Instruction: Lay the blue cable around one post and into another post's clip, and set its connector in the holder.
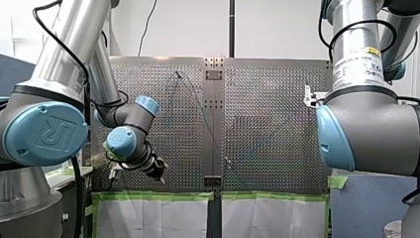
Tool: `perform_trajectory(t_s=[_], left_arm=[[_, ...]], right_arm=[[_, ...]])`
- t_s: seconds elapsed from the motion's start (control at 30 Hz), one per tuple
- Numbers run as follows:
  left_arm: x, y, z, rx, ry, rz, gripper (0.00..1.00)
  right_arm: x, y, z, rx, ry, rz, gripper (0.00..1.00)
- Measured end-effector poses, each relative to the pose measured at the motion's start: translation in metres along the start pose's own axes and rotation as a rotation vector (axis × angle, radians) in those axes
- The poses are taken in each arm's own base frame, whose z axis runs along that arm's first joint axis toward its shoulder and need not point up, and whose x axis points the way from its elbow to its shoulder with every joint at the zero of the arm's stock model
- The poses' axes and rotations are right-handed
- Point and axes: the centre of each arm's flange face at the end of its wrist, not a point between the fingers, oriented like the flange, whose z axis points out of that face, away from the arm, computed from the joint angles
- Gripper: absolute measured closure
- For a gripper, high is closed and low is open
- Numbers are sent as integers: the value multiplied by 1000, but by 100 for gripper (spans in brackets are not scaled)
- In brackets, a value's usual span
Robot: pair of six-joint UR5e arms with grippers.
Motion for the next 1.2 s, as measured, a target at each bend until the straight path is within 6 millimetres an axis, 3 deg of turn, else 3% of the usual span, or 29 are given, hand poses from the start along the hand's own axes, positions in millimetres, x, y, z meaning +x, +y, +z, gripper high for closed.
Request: perform_trajectory(t_s=[0.33, 1.2], left_arm=[[-24, -20, 29, 44, -123, -43, 1], [-51, -22, 44, -48, -353, 29, 1]], right_arm=[[0, 0, 0, 0, 0, 0, 0], [0, 0, 0, 0, 0, 0, 0]])
